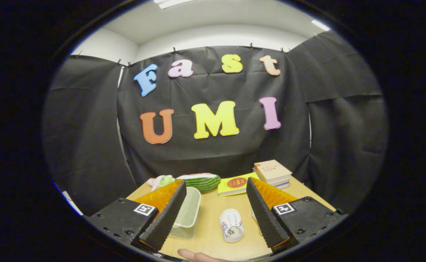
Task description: Open the storage box then place both shoes into the box .Put the left shoe in first, then the right shoe, with the right side of both shoes facing outward in a uniform manner.
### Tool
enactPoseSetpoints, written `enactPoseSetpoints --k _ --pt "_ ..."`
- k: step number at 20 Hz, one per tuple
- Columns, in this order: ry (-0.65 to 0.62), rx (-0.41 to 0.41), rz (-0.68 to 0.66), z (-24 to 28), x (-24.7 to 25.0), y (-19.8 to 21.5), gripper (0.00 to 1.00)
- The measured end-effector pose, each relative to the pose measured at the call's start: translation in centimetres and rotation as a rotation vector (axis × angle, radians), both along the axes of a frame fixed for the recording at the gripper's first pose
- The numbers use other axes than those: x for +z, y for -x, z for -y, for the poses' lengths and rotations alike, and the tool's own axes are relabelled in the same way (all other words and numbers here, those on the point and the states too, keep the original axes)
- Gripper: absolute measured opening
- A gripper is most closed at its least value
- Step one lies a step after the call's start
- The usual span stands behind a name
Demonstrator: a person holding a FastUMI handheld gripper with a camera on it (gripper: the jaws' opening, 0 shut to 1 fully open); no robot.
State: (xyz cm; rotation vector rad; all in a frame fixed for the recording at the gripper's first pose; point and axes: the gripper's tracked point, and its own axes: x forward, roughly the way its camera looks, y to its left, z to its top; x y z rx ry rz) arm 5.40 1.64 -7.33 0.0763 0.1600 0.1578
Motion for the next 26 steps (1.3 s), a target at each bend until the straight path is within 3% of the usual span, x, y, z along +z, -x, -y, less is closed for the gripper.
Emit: enactPoseSetpoints --k 4,8,13,18,26 --pt "-0.060 0.020 -0.144 1.1 -4.8 -4.5 1.00" --pt "-0.153 0.146 -0.385 -0.9 -12.2 -7.6 1.00" --pt "-0.228 0.281 -0.545 -1.2 -18.1 -9.9 1.00" --pt "-0.368 0.438 -0.637 -1.7 -21.1 -12.9 1.00" --pt "-0.758 0.710 -0.846 -7.2 -22.5 -16.2 0.98"
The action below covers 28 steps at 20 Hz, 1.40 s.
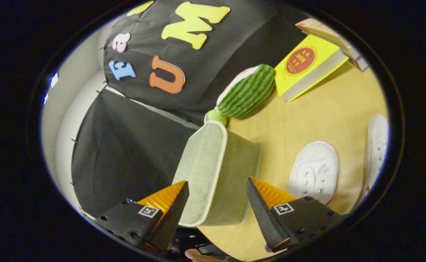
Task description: Open the storage box then place both shoes into the box .Put the left shoe in first, then the right shoe, with the right side of both shoes facing outward in a uniform manner.
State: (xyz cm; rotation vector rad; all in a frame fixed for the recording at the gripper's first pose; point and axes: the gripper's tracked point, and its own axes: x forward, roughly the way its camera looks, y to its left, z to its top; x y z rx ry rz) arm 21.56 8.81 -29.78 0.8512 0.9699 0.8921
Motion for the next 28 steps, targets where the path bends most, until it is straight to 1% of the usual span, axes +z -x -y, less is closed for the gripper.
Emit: enactPoseSetpoints --k 2,3,6,8,9,10,11,13,15,16,17,19,21,23,24,28 --pt "-0.083 0.059 -0.070 -1.2 0.1 -0.3 0.96" --pt "-0.096 0.077 -0.085 -1.8 -0.3 -0.5 0.95" --pt "-0.129 0.120 -0.096 -3.6 -0.4 -0.8 0.92" --pt "-0.155 0.163 -0.089 -4.9 -0.3 -0.4 0.88" --pt "-0.160 0.169 -0.082 -5.3 -0.2 -0.4 0.81" --pt "-0.159 0.175 -0.068 -5.5 -0.2 -0.4 0.77" --pt "-0.167 0.182 -0.058 -5.5 -0.1 -0.2 0.69" --pt "-0.182 0.180 -0.041 -5.5 0.0 -0.1 0.48" --pt "-0.205 0.156 -0.014 -5.2 1.0 -0.5 0.27" --pt "-0.216 0.144 -0.002 -5.1 1.5 -0.7 0.22" --pt "-0.222 0.133 0.012 -5.2 2.0 -0.9 0.15" --pt "-0.198 0.137 0.029 -5.5 2.5 -0.4 0.09" --pt "-0.177 0.121 0.055 -5.8 3.6 -0.3 0.07" --pt "-0.188 0.120 0.080 -6.2 5.9 0.2 0.07" --pt "-0.184 0.106 0.100 -6.4 7.0 0.3 0.06" --pt "-0.151 0.107 0.156 -8.3 11.2 1.6 0.06"
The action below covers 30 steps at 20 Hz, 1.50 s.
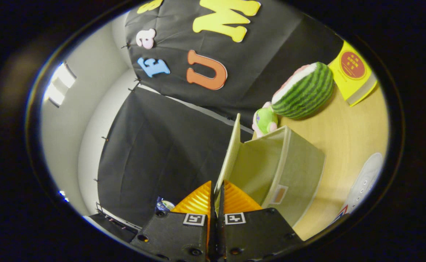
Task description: Open the storage box then place both shoes into the box .Put the left shoe in first, then the right shoe, with the right side of both shoes facing outward in a uniform manner.
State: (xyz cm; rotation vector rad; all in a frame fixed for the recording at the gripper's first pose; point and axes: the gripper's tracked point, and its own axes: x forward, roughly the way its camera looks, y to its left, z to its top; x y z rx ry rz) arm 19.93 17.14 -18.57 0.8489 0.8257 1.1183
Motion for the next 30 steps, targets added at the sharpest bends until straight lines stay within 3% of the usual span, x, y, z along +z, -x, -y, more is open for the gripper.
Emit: enactPoseSetpoints --k 9,20,25,27,30 --pt "-0.015 -0.072 0.021 -8.9 4.8 2.1 0.06" --pt "0.030 -0.146 0.096 -17.3 5.5 3.2 0.12" --pt "0.250 -0.159 0.129 -17.8 1.5 4.5 1.00" --pt "0.337 -0.127 0.121 -17.0 -0.4 5.8 1.00" --pt "0.462 -0.154 0.159 -13.9 -2.5 5.7 1.00"
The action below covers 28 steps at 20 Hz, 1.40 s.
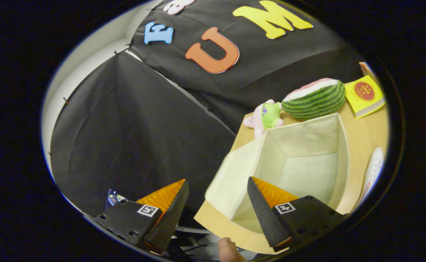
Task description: Open the storage box then place both shoes into the box .Put the left shoe in first, then the right shoe, with the right side of both shoes facing outward in a uniform manner.
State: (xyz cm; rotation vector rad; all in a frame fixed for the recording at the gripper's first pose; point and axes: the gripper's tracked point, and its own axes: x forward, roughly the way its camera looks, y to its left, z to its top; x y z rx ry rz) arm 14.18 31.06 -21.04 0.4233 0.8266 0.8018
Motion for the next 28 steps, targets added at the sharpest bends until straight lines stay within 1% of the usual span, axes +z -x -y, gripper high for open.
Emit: enactPoseSetpoints --k 2,7,11,15,18,20,21,22,24,26,28 --pt "0.064 -0.016 0.015 2.6 -1.3 0.2 1.00" --pt "0.180 -0.052 0.002 10.4 -4.5 0.3 1.00" --pt "0.235 -0.123 -0.032 17.1 -5.7 -0.4 1.00" --pt "0.418 -0.192 -0.009 25.2 -7.0 -1.6 1.00" --pt "0.549 -0.223 -0.015 29.9 -9.0 -2.4 0.99" --pt "0.640 -0.229 -0.047 32.5 -11.0 -2.2 0.98" --pt "0.683 -0.219 -0.061 33.5 -12.0 -2.0 0.96" --pt "0.725 -0.203 -0.066 34.4 -12.9 -1.9 0.95" --pt "0.799 -0.207 -0.070 36.5 -14.5 -2.3 0.93" --pt "0.842 -0.189 -0.115 37.8 -16.8 -2.2 0.87" --pt "0.856 -0.178 -0.179 38.1 -18.7 -1.8 0.83"
